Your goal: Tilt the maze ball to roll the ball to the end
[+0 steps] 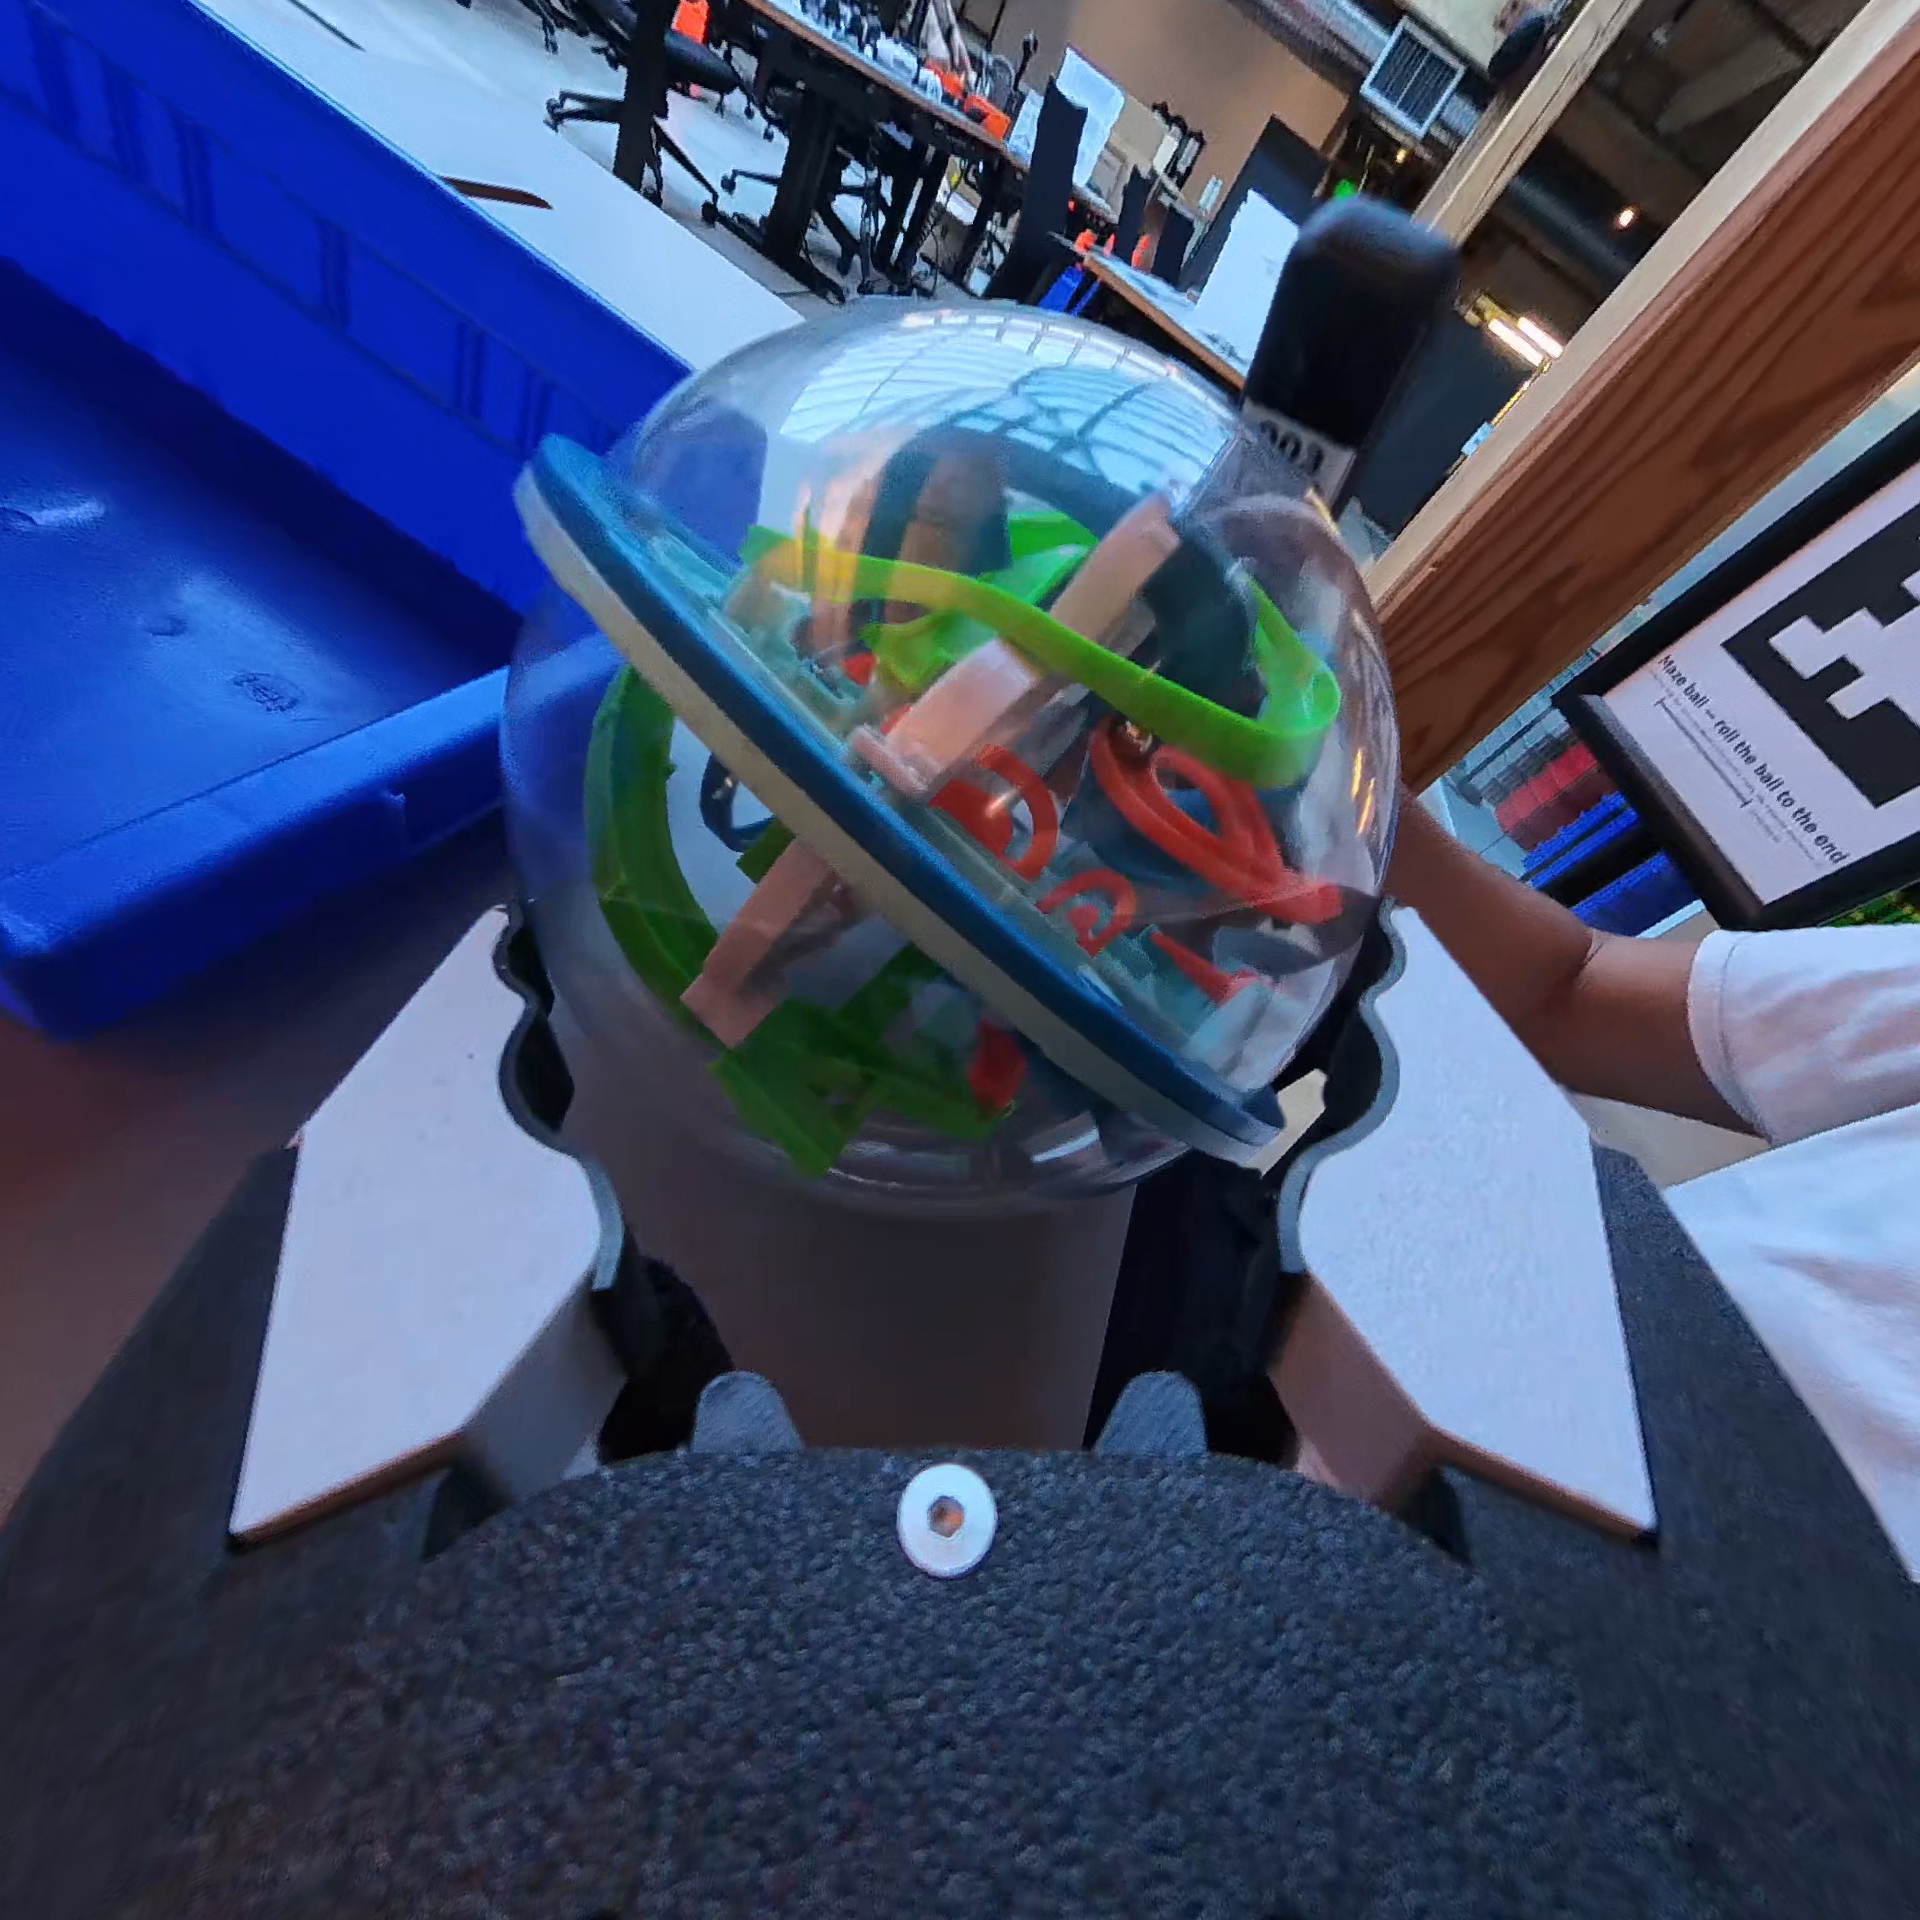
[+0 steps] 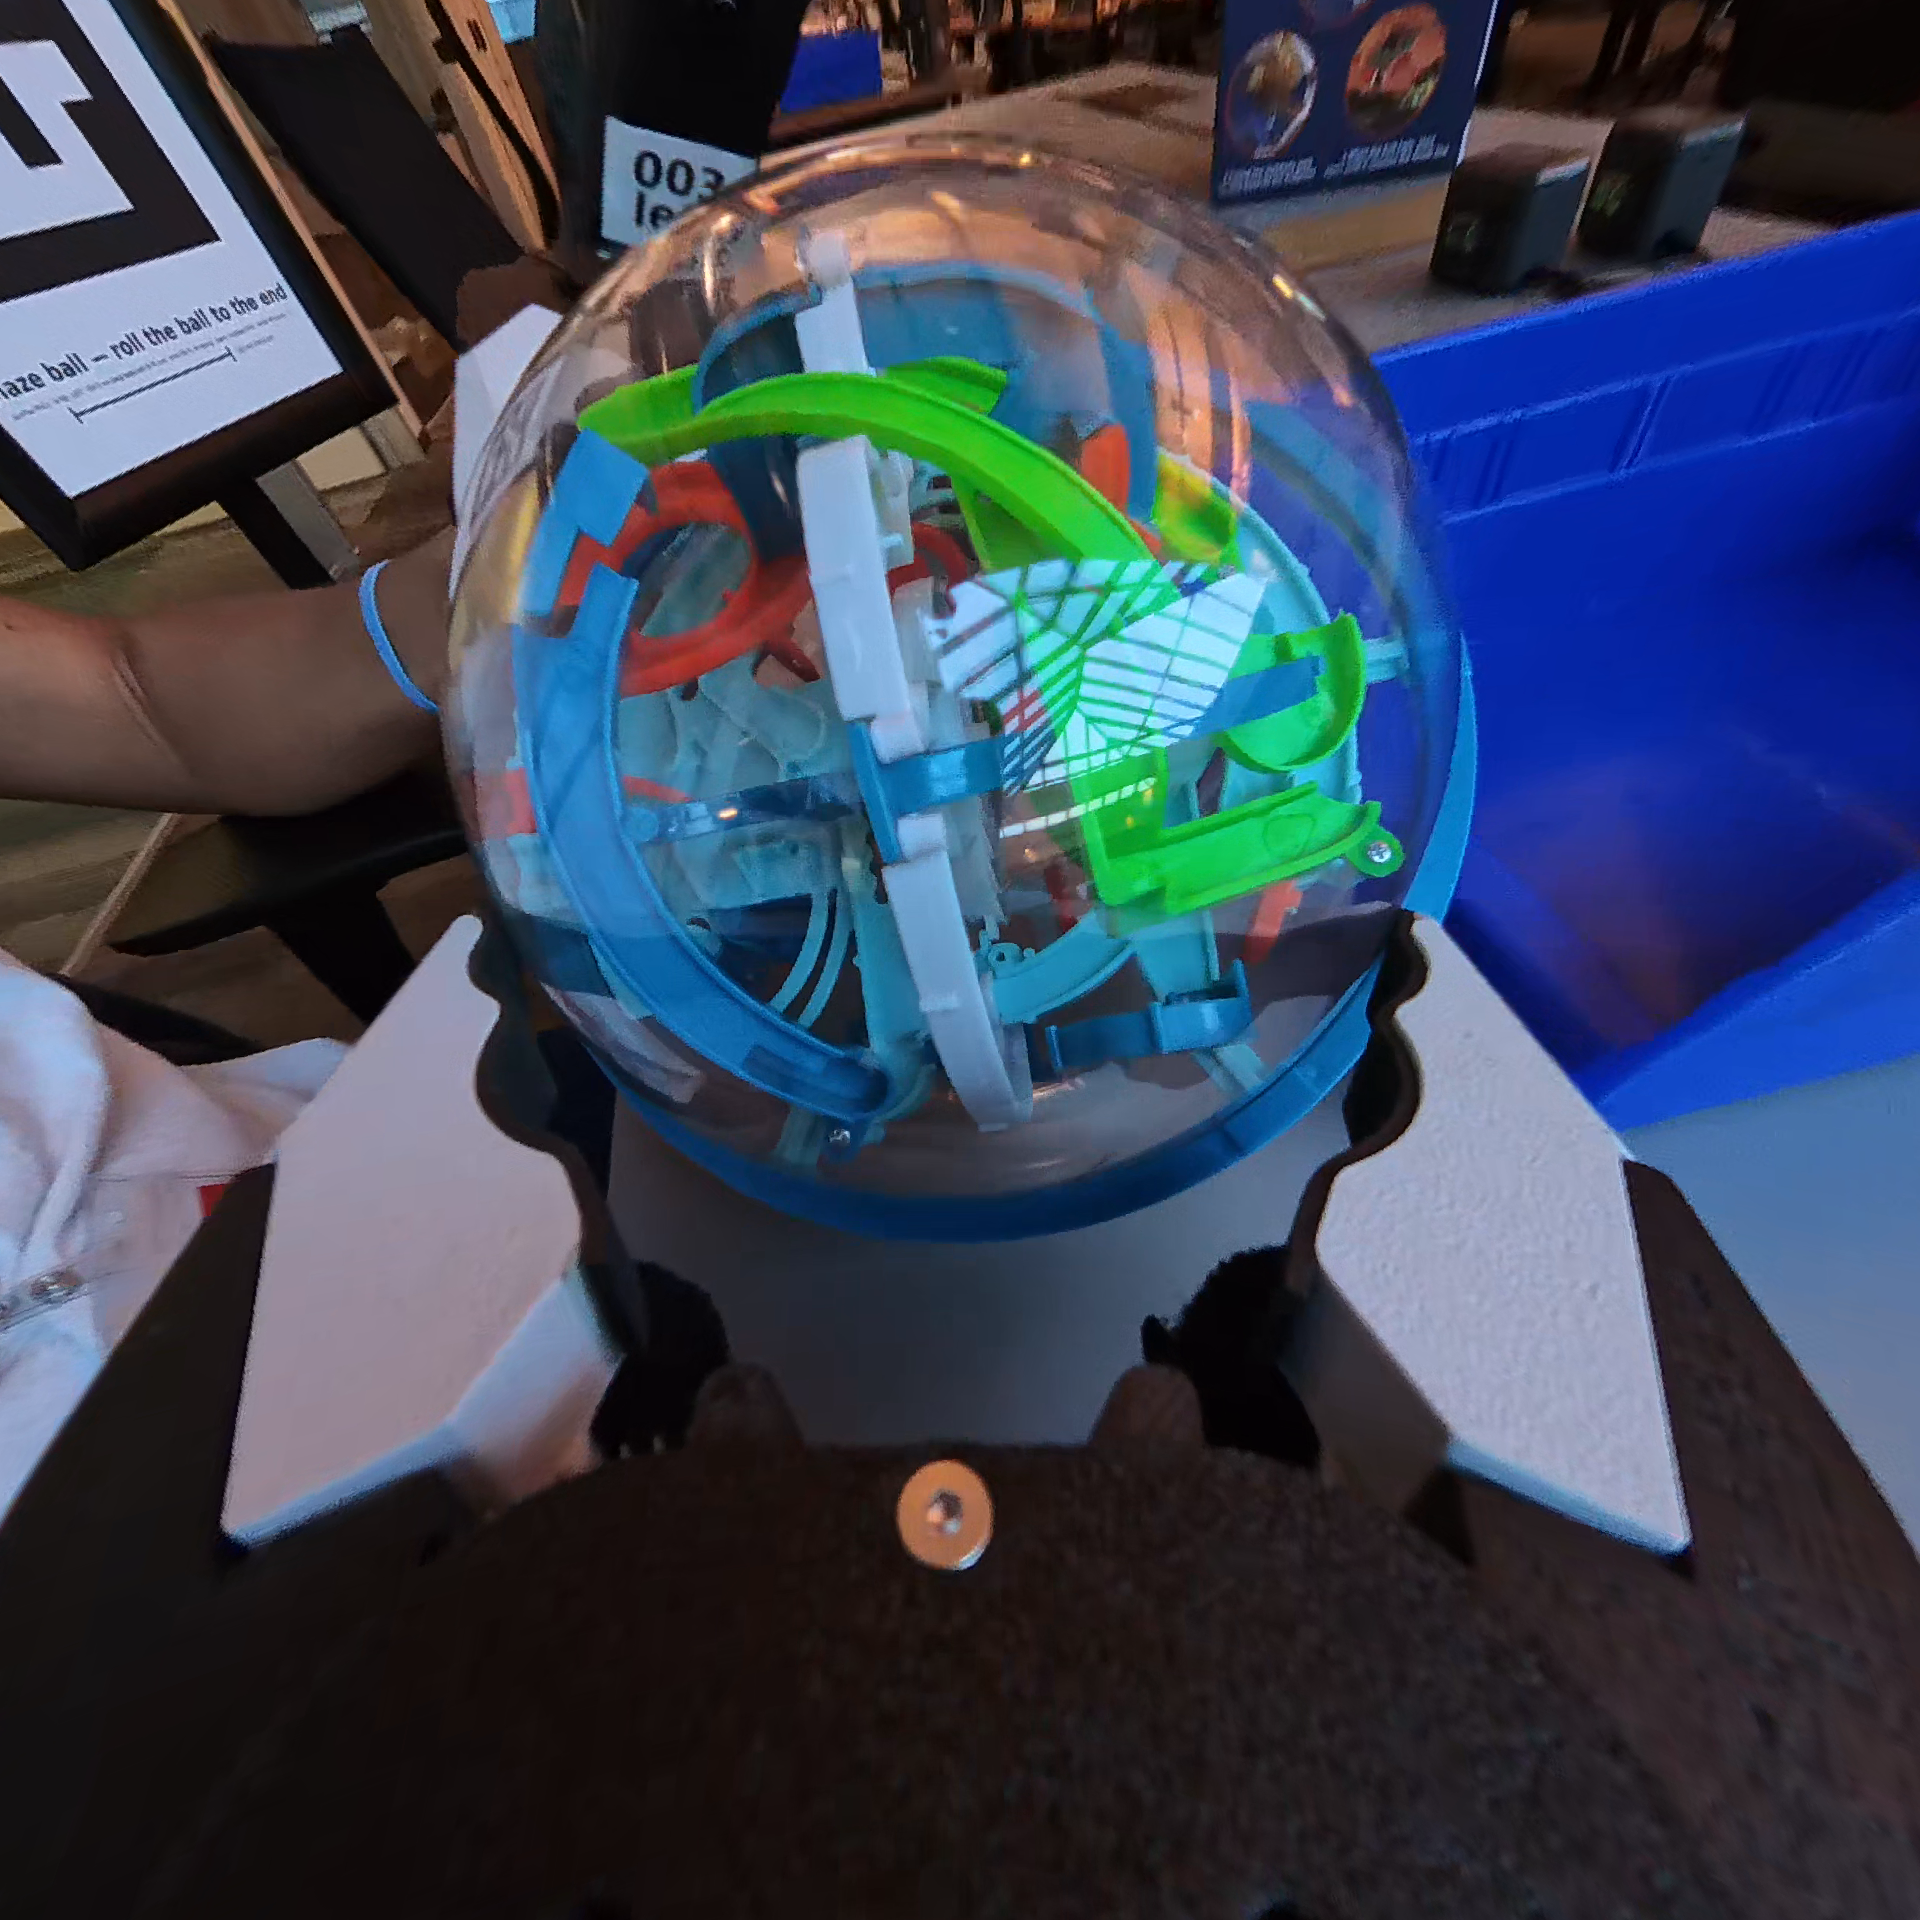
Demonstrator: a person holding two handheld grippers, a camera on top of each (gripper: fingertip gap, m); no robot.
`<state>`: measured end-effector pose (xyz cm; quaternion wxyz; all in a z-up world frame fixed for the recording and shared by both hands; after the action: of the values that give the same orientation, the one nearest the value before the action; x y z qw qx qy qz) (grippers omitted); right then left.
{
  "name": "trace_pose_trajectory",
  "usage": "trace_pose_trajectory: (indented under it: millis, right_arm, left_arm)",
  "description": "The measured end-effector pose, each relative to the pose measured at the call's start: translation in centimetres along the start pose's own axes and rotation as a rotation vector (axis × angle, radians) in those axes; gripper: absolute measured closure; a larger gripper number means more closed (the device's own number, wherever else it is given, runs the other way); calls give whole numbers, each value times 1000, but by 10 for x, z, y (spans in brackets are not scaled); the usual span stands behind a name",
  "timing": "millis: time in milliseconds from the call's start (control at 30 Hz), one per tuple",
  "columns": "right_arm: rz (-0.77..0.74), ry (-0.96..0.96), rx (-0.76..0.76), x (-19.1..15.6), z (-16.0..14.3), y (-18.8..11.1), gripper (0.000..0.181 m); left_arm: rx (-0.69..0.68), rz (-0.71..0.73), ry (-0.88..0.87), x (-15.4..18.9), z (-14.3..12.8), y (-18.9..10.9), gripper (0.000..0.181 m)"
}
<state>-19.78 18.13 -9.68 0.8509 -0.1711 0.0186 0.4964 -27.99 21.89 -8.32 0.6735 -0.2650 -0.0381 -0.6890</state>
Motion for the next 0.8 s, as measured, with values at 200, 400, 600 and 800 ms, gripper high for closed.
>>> trace_pose_trajectory:
  millis: [200, 400, 600, 800]
  right_arm:
    - [60, 110, -5, 5, 7, 0, 27]
    - [65, 103, -123, 7, 8, -2, 27]
    - [78, 148, -127, 8, 21, -2, 28]
    - [50, 86, -89, 3, 45, -5, 28]
  left_arm:
    - [-81, 58, 91, -2, -18, 6, 29]
    - [-77, 60, 95, -3, -21, 8, 30]
    - [-54, 35, 12, -2, -15, 6, 31]
    - [-19, -12, -12, 5, -11, 4, 31]
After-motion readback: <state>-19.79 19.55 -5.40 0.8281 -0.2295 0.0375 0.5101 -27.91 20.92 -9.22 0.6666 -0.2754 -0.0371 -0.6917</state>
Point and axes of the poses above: each gripper's, where its closed fingertips meet, y out along the fingers, z out of its top, x = y × z across the jaws, the point moved 2 cm from there along -y, back along the fingers, and after that the axes turned 9 degrees about z, right-handed, at the moved point
